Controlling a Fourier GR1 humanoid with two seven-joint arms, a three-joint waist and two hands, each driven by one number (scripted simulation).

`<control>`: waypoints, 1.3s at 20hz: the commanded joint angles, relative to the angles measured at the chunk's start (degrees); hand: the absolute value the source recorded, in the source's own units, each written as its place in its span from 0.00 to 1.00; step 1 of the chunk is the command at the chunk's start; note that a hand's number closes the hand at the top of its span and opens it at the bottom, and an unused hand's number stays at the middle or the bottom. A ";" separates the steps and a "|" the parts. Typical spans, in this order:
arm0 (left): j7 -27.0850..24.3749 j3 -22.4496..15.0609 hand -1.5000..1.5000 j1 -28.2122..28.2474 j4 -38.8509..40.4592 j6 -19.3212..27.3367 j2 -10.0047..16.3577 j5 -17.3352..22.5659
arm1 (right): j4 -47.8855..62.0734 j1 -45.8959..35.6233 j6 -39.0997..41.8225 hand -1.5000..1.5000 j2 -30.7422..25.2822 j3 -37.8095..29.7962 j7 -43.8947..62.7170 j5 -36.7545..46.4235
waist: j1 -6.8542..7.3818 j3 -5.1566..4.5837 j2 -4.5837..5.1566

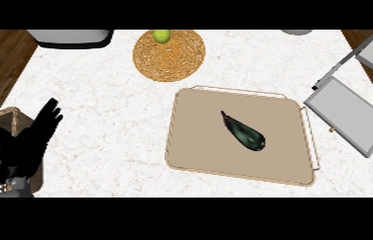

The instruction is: Pick the croissant from the tray and place it in the tiered shelf

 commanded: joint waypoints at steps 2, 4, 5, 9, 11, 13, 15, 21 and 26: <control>0.54 0.24 0.50 2.66 -3.51 -0.61 -0.40 0.29 | 6.82 0.06 -2.10 1.00 -3.03 -0.27 -0.17 2.09 | 0.20 0.04 -0.05; 2.41 -0.31 0.50 2.28 -4.79 0.08 -0.88 -0.38 | 8.73 1.53 -3.73 1.00 -4.63 -2.12 -3.19 1.51 | 0.01 0.06 -0.05; 0.20 -0.69 0.50 2.54 -3.74 0.50 -1.89 -1.05 | 11.32 4.01 -8.42 1.00 -3.54 -1.79 -5.70 2.79 | 0.06 0.06 0.04; -1.10 1.45 0.50 2.16 -1.43 -1.66 -0.39 0.06 | 14.64 3.70 -11.81 1.00 -4.27 -5.61 -7.83 0.16 | -0.06 0.05 0.01; -1.81 0.30 0.50 2.27 -0.83 -0.33 -1.75 -1.51 | 19.42 6.28 -17.01 1.00 -3.93 -7.87 -11.52 -0.17 | -0.07 0.07 0.10; -0.02 -0.62 0.50 2.27 -3.43 0.56 -2.65 -2.34 | 20.83 5.93 -17.59 1.00 -3.19 -6.02 -10.38 0.08 | 0.04 0.06 0.02; -2.04 2.28 0.50 -1.01 2.93 -1.70 -0.14 -1.01 | 24.51 3.23 -16.71 1.00 -5.32 -4.96 -9.32 0.46 | -0.04 0.02 0.08; -1.14 3.72 0.50 -1.36 3.37 -3.14 1.12 0.12 | 33.16 5.43 -22.53 0.00 -8.38 -8.38 -13.00 0.40 | -0.09 0.04 0.09; -0.02 0.10 0.50 1.02 -1.93 0.28 -3.19 -2.81 | 36.25 7.52 -28.07 0.00 -7.79 -7.46 -17.70 0.13 | 0.05 0.07 0.03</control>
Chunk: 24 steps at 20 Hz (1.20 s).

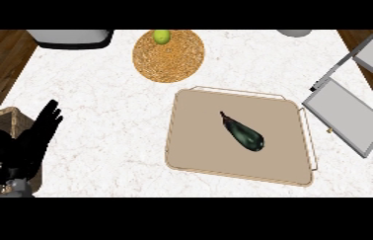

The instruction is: Pick the croissant from the tray and place it in the tiered shelf

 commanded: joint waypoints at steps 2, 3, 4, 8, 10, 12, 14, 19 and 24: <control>2.34 0.37 0.50 0.63 -2.65 -0.85 0.34 0.62 | 3.97 0.31 -2.98 0.00 -1.22 -0.92 -4.00 -2.68 | 0.10 0.65 0.54; 0.93 -0.32 0.50 0.77 -1.90 0.82 -0.39 -1.50 | 3.67 0.95 -5.80 0.00 1.02 -0.42 -3.48 -2.27 | 0.09 0.65 0.57; 0.94 0.39 0.50 0.32 -1.75 0.38 -0.04 -0.77 | 2.59 2.24 -6.44 0.00 1.36 -1.43 -4.87 -3.77 | -0.06 0.65 0.54; -2.11 -0.27 0.50 -1.51 2.75 0.42 -1.07 -1.98 | 1.93 -1.91 -7.23 0.00 2.07 -3.67 -2.71 -8.23 | -0.18 0.61 0.57; -1.59 1.38 0.50 1.50 1.05 -1.11 0.15 -0.24 | 1.12 -2.61 -5.18 0.00 0.74 -6.86 -1.65 -11.89 | -0.17 0.61 0.43; -1.51 0.18 0.50 1.33 0.52 0.00 -1.36 -1.21 | -0.05 -3.14 -4.79 0.00 0.95 -8.34 -1.07 -14.72 | -0.25 0.62 0.41; 2.77 -0.38 0.50 -0.43 -2.54 1.55 -1.70 -1.53 | -2.35 0.13 -5.64 0.00 1.84 -10.64 -1.68 -17.11 | -0.52 0.65 0.35; -3.17 1.01 0.50 1.08 2.02 -1.06 -0.39 -1.26 | -10.80 1.87 -3.70 0.00 -0.78 -17.51 -2.00 -24.32 | -1.55 0.62 0.17; -3.52 3.32 0.50 1.87 2.63 -2.01 1.25 -0.13 | -25.73 3.79 4.89 0.00 -3.06 -21.59 9.71 -30.03 | -2.15 0.54 -0.09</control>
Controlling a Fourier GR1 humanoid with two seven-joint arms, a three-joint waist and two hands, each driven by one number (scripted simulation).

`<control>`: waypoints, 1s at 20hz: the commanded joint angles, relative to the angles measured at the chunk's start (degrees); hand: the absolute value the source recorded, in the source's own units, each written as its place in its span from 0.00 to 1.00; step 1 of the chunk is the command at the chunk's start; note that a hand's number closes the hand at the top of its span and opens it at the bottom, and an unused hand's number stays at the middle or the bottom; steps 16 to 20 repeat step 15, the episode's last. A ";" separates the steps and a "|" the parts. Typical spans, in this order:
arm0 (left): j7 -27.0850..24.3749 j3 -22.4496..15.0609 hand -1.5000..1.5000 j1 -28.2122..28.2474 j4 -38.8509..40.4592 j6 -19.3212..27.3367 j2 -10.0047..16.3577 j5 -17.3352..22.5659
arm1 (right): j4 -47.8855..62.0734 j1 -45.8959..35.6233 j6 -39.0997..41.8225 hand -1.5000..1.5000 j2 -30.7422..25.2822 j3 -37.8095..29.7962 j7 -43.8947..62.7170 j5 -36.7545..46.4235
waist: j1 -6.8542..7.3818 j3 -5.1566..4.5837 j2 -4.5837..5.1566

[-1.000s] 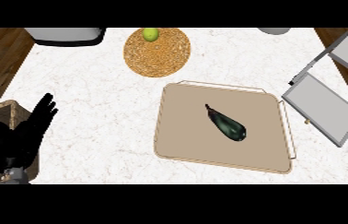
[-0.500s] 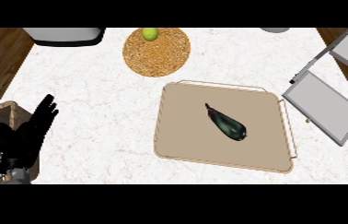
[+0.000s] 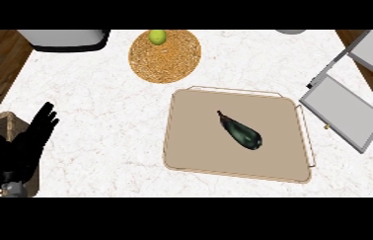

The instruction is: Pick the croissant from the tray and place it in the tiered shelf

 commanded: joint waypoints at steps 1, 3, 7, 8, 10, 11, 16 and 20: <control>2.82 0.43 0.50 -0.62 -1.60 0.51 -0.07 0.65 | -8.79 3.92 5.70 0.00 -3.66 -7.49 5.01 -5.66 | -0.53 0.03 -0.12; -0.38 1.07 0.50 3.33 -1.87 -0.66 0.25 0.70 | -12.87 7.23 10.20 0.00 -6.07 -12.97 7.83 -7.75 | -1.18 0.03 -0.41; 0.20 2.18 0.50 2.20 -0.23 -0.42 0.37 1.48 | -15.14 10.59 21.33 0.00 -12.35 -23.68 13.37 -13.91 | -2.77 0.00 -0.67; 1.27 2.16 0.50 1.43 -0.83 0.59 0.93 0.43 | -15.71 12.44 24.01 0.00 -11.79 -26.99 13.49 -15.86 | -2.59 0.05 -0.56; -0.38 3.96 0.50 4.06 -0.16 -1.26 1.71 2.35 | -15.54 14.04 30.14 0.00 -14.18 -31.66 15.38 -19.69 | -3.69 0.01 -1.07; -0.83 2.92 0.50 4.87 -0.82 -0.98 0.64 1.67 | -15.92 15.21 32.00 0.00 -15.13 -34.60 15.45 -21.07 | -3.07 0.02 -0.85; -0.21 2.08 0.50 5.60 -2.84 0.97 -0.32 0.05 | -10.81 18.95 39.49 0.00 -20.38 -46.24 13.24 -26.42 | -4.51 0.08 -1.21; -0.21 2.08 0.50 5.60 -2.84 0.97 -0.32 0.05 | -10.81 18.95 39.49 0.00 -20.38 -46.24 13.24 -26.42 | -4.51 0.08 -1.21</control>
